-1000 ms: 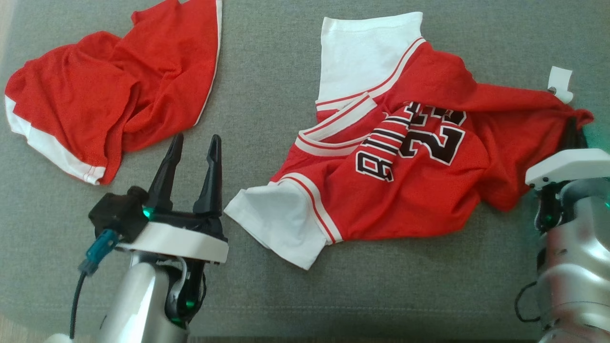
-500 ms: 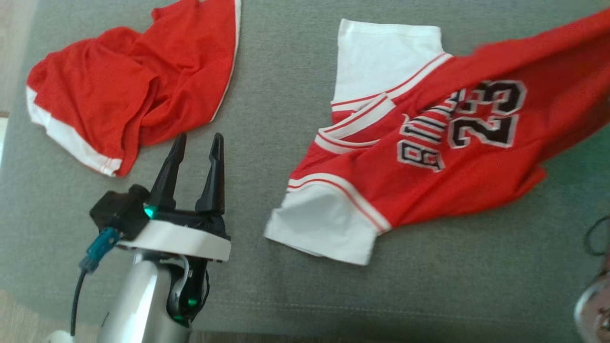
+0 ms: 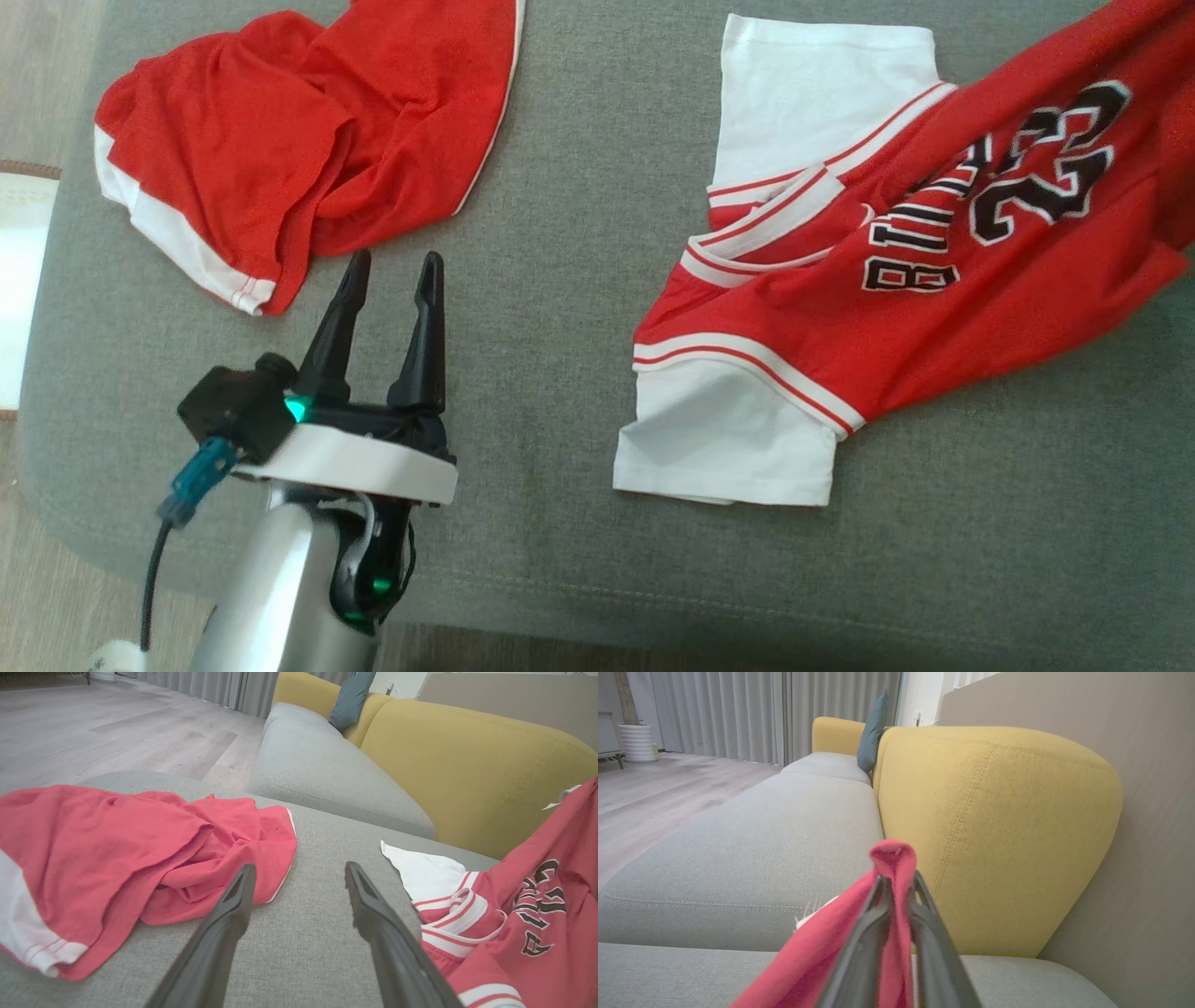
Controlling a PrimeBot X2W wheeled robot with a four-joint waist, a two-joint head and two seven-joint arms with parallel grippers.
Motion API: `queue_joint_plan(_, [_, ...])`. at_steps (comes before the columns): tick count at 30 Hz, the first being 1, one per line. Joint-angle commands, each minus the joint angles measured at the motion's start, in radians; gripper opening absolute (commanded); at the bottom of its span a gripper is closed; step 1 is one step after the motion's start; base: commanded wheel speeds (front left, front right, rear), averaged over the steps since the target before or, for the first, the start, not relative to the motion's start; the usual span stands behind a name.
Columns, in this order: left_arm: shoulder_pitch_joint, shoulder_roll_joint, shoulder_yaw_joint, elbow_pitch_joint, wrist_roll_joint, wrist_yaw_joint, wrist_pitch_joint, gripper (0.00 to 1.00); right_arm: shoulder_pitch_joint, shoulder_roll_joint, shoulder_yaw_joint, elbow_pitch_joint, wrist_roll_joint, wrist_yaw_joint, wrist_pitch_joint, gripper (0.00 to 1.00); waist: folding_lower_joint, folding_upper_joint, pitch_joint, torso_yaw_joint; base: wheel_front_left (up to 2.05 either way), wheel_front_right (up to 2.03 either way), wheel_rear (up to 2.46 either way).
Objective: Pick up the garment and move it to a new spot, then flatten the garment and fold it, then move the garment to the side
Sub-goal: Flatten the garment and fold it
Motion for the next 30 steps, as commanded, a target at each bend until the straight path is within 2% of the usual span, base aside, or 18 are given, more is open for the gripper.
queue_joint_plan(1, [-0.035, 0.006, 0.030, -0.034, -0.005, 0.005, -0.005, 1.00, -0.033, -0.009, 0.014, -0.010, -0.012, 0.007, -0.022, 1.00, -0.0002, 0.0000, -0.002, -0.002, 0.00, 0.00, 0.00])
queue_joint_plan(9, [-0.023, 0.006, 0.040, -0.030, 0.004, 0.009, -0.005, 1.00, 0.042, 0.036, 0.031, 0.054, 0.002, 0.007, -0.108, 1.00, -0.0002, 0.0000, -0.050, -0.037, 0.00, 0.00, 0.00])
queue_joint_plan(14, [-0.006, 0.006, 0.051, -0.034, 0.009, 0.010, -0.005, 1.00, 0.139, 0.084, 0.078, 0.032, 0.060, 0.007, -0.171, 1.00, -0.0002, 0.0000, -0.109, -0.074, 0.00, 0.00, 0.00])
queue_joint_plan(22, [0.040, 0.006, 0.051, -0.040, 0.009, 0.026, -0.005, 1.00, 0.372, 0.171, 0.150, -0.145, 0.195, 0.007, -0.204, 1.00, -0.0002, 0.0000, -0.199, -0.120, 0.00, 0.00, 0.00])
queue_joint_plan(30, [0.073, 0.006, 0.044, -0.049, 0.014, 0.035, -0.005, 1.00, 0.621, 0.230, 0.188, -0.358, 0.258, 0.007, -0.202, 1.00, -0.0002, 0.0000, -0.244, -0.152, 0.00, 0.00, 0.00])
